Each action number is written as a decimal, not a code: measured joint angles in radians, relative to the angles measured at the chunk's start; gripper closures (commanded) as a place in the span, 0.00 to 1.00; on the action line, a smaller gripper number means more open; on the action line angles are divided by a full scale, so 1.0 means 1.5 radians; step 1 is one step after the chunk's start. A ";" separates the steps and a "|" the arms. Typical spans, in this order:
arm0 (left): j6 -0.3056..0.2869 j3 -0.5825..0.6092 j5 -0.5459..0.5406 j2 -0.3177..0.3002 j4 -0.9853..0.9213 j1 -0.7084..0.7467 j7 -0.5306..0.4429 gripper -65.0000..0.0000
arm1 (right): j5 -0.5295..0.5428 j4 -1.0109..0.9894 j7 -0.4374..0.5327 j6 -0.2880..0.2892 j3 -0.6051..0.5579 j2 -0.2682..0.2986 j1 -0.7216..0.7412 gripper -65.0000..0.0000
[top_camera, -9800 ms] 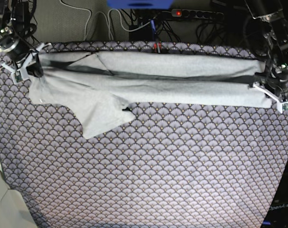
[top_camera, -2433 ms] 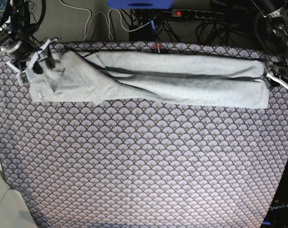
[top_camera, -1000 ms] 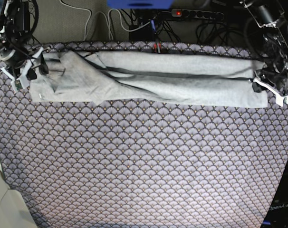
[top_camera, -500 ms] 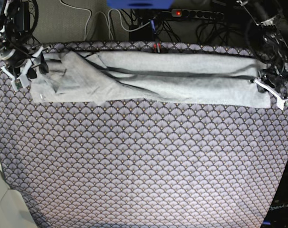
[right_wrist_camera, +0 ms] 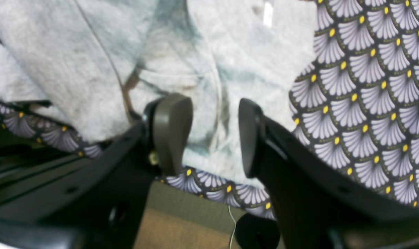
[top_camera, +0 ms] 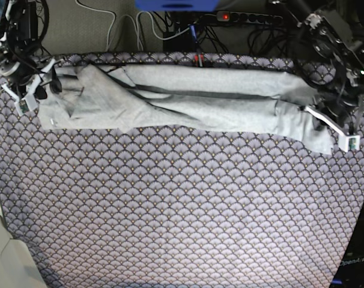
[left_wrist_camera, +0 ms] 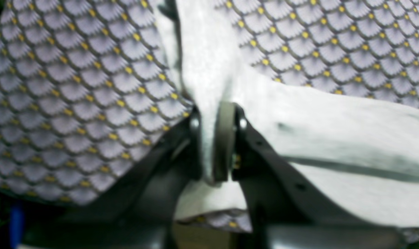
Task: Fold the T-shirt properly
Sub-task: 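Grasp the strip end with the left gripper and fold it toward the middle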
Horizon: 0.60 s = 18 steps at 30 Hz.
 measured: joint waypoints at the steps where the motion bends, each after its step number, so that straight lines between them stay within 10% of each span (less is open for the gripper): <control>1: 0.000 0.000 0.000 0.015 0.007 0.006 -0.001 0.99 | 0.000 0.000 0.000 0.000 0.000 0.000 0.000 0.59; 7: 0.048 0.032 0.040 0.077 0.010 0.034 -0.035 0.99 | 0.000 0.000 0.000 0.000 0.000 0.000 0.000 0.59; 18: 0.184 0.345 0.160 0.102 0.008 0.058 -0.131 0.99 | 0.000 0.000 0.000 0.000 -0.030 0.002 0.001 0.59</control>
